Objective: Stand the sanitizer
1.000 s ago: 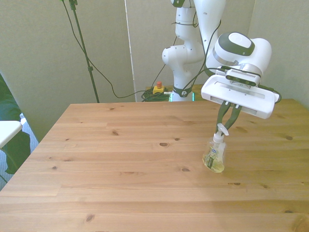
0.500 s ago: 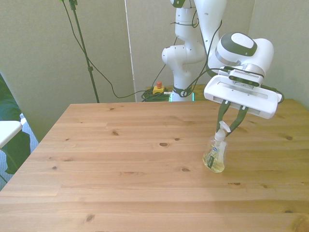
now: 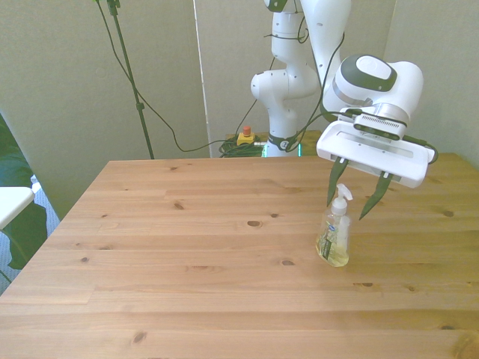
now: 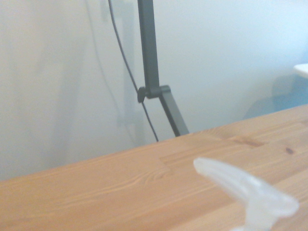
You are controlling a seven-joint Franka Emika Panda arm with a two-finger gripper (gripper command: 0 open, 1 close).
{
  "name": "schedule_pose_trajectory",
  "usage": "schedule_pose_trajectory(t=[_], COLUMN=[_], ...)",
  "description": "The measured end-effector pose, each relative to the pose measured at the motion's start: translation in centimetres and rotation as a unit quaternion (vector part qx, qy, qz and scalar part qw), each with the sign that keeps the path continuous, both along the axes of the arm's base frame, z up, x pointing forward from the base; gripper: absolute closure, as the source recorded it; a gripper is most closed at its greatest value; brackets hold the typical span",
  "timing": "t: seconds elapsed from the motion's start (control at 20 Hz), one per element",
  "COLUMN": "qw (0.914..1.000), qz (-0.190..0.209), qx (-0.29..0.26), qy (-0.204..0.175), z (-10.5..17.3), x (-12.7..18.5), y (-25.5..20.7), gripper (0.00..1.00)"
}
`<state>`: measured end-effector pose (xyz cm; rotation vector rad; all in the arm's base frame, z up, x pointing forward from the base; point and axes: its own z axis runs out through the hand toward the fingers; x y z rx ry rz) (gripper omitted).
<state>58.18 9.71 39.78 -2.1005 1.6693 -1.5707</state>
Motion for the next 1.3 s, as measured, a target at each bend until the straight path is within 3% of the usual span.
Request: schedule_pose_trajectory(t=[0.35,0.6,0.75,0.9,1.15,1.3], qw=[0.9946,0.9769,0.9593,0.9365,0.885,0.8727], qz=[0.039,0.078,0.109,0.137,0.187,0.221], qx=[0.042,0.067,0.077,0.082,0.088,0.093], qy=[0.086,0.187,0.249,0.312,0.417,0.426], z=[0.6,0.0,-0.8,-0.5,4.2,7.0], x=[-2.3,-6.0,-8.6,-10.9,-14.3,-15.9], y=[0.2,0.2,0.7,1.2,-0.9,-3.4], gripper=[0.0,0.0,0.0,0.0,0.0,0.0])
